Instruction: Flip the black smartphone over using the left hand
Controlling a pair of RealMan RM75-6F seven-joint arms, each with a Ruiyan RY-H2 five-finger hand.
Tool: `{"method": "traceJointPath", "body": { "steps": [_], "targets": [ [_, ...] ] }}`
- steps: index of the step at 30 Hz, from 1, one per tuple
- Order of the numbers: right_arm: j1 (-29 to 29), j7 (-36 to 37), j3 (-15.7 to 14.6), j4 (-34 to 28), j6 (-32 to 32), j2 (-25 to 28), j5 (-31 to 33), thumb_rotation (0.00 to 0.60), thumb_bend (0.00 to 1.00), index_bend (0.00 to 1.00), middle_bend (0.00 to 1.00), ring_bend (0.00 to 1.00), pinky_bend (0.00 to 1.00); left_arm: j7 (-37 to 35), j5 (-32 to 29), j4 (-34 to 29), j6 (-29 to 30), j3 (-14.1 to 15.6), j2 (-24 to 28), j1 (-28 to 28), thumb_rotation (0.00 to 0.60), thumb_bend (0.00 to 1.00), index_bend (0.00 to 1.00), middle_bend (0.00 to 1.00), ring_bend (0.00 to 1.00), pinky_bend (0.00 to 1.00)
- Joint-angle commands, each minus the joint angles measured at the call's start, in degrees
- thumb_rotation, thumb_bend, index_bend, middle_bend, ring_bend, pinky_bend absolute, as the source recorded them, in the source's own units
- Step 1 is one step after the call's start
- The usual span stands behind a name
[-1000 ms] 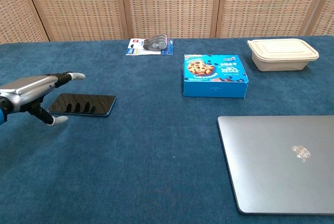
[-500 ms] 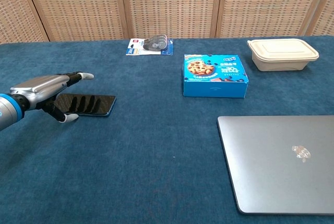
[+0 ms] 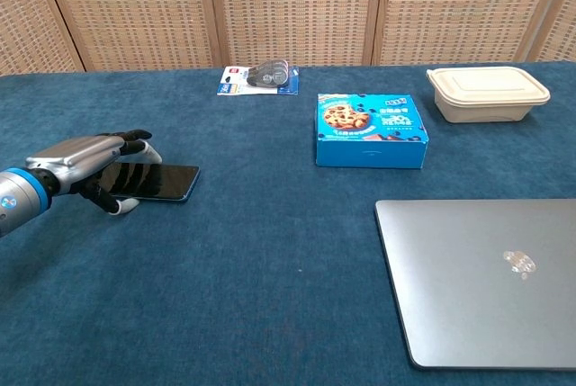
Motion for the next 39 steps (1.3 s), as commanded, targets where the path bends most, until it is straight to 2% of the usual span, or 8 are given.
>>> {"method": "traceJointPath", "body": {
  "steps": [1, 10, 17, 19, 21, 24, 31, 39],
  "targets": [
    [0.0, 0.1, 0.0, 0.0, -0.1, 0.0, 0.0, 0.6, 0.0, 0.02, 0.0, 0.0, 0.0, -2.7, 2.4, 2.5, 2.3, 0.9, -1.0, 0.0, 0.6, 0.41, 0.4, 0.0, 0.0, 0.0],
    [0.1, 0.5, -0.1, 0.1, -0.2, 0.0, -0.1, 0.6, 0.0, 0.02, 0.0, 0.0, 0.0, -1.3, 3.9, 5.4, 3.4, 0.7, -1.3, -1.7, 0.6, 0.53, 0.47, 0.0, 0.0, 0.0],
    [0.2, 0.6, -0.1, 0.4, -0.5, -0.1, 0.2, 0.6, 0.0, 0.02, 0.0, 0.0, 0.0, 8.7, -1.5, 0.6, -1.9, -3.2, 2.1, -5.5, 0.6, 0.55, 0.49, 0.0, 0.0, 0.0],
    [0.2, 0.6, 0.0, 0.4, -0.6, -0.1, 0.3, 0.6, 0.0, 0.03, 0.0, 0.0, 0.0, 11.6, -3.3, -0.1, -2.6, -4.4, 2.4, -6.4, 0.6, 0.53, 0.41, 0.0, 0.0, 0.0],
    [0.3, 0.5, 0.0, 0.6, -0.8, -0.2, 0.5, 0.6, 0.0, 0.03, 0.0, 0.0, 0.0, 14.6, -5.3, -0.7, -2.9, -5.8, 2.5, -7.6, 0.6, 0.45, 0.18, 0.0, 0.0, 0.0],
    [0.4, 0.4, 0.1, 0.7, -1.0, -0.3, 0.7, 0.6, 0.0, 0.03, 0.0, 0.0, 0.0, 16.3, -6.4, -0.8, -2.5, -7.1, 2.5, -8.7, 0.6, 0.29, 0.0, 0.0, 0.0, 0.0],
    [0.6, 0.4, 0.1, 0.9, -1.7, -0.4, 1.3, 0.6, 0.0, 0.03, 0.0, 0.0, 0.0, 19.2, -9.9, -2.1, -2.6, -9.9, 3.2, -11.0, 0.6, 0.21, 0.0, 0.0, 0.0, 0.0],
    [0.5, 0.8, 0.0, 0.6, -1.5, -0.2, 1.0, 0.6, 0.0, 0.04, 0.0, 0.0, 0.0, 19.9, -10.3, -8.2, 0.3, -9.3, 6.6, -9.6, 0.6, 0.15, 0.0, 0.0, 0.0, 0.0]
  ]
}}
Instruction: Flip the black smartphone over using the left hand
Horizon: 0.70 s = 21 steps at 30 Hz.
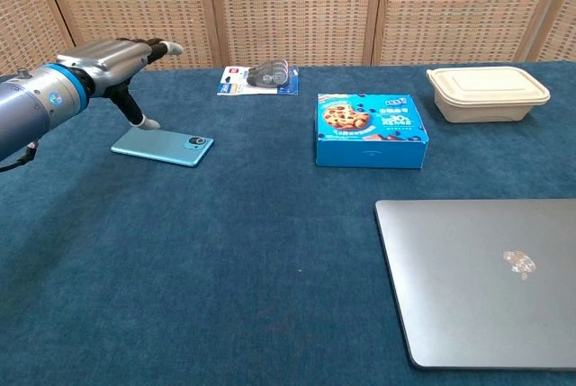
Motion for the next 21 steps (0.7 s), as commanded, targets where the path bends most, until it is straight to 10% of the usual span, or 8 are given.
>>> {"method": "traceJointPath", "body": {
  "steps": [1, 13, 21],
  "targets": [
    [-0.1, 0.2, 0.0, -0.1, 0.2, 0.1, -0.1, 0.6, 0.0, 0.04, 0.0, 0.0, 0.0, -0.8, 0.7, -3.9, 1.7, 1.1, 2.8, 1.6, 0.6, 0.12, 0.0, 0.0, 0.0, 0.0],
    [-1.0, 1.3, -0.2, -1.4, 2.4, 1.1, -1.7, 0.6, 0.0, 0.04, 0.0, 0.0, 0.0, -8.0, 9.4, -39.6, 21.7, 7.4, 29.9, 20.4, 0.6, 0.0, 0.0, 0.0, 0.0, 0.0],
    [-1.7, 2.1, -0.1, -2.0, 4.1, 1.9, -2.6, 0.6, 0.0, 0.04, 0.0, 0.0, 0.0, -12.0, 16.0, -50.6, 30.4, 14.3, 38.9, 30.5, 0.6, 0.0, 0.0, 0.0, 0.0, 0.0]
  ]
}}
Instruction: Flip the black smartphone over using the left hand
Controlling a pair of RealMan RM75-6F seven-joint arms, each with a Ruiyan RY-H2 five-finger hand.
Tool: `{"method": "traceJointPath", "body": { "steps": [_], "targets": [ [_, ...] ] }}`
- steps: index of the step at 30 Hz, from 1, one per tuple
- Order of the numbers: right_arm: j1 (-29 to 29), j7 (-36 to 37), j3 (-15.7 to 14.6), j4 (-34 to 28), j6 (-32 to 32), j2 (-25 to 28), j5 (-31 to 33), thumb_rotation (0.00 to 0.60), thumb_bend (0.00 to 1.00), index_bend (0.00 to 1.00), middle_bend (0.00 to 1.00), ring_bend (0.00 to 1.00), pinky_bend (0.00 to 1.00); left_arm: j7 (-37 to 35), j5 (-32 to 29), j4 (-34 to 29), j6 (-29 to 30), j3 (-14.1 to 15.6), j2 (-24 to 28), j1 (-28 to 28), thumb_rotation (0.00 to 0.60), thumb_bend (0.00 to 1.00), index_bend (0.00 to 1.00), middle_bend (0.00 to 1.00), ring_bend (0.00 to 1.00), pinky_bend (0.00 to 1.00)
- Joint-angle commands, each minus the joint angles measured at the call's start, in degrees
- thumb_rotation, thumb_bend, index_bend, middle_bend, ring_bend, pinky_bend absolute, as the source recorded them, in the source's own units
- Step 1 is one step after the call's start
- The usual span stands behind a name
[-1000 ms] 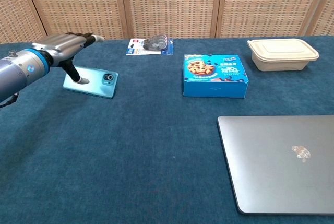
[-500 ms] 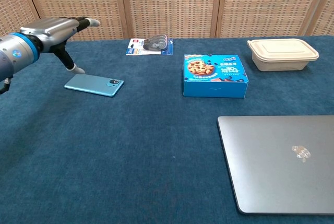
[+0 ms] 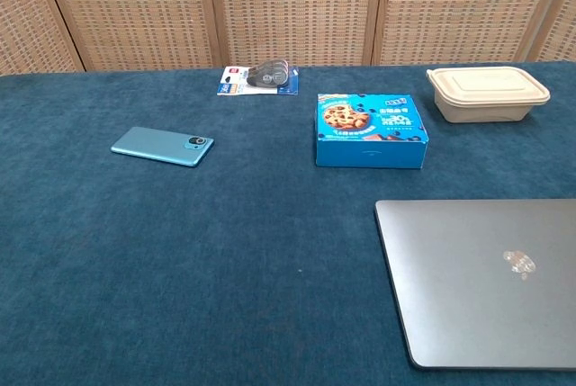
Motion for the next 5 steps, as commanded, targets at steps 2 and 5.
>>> {"method": "traceJointPath", "body": {
  "steps": [2, 5],
  "targets": [
    [-0.3, 0.2, -0.1, -0.3, 0.5, 0.3, -0.5, 0.6, 0.0, 0.04, 0.0, 0.0, 0.0, -4.1, 6.9, -6.3, 8.6, 6.4, 5.6, 8.7, 0.6, 0.0, 0.0, 0.0, 0.0, 0.0],
    [-0.4, 0.4, -0.1, -0.5, 0.9, 0.4, -0.9, 0.6, 0.0, 0.04, 0.0, 0.0, 0.0, -4.8, 8.6, -6.5, 10.8, 7.8, 5.4, 10.9, 0.6, 0.0, 0.0, 0.0, 0.0, 0.0]
  ]
}}
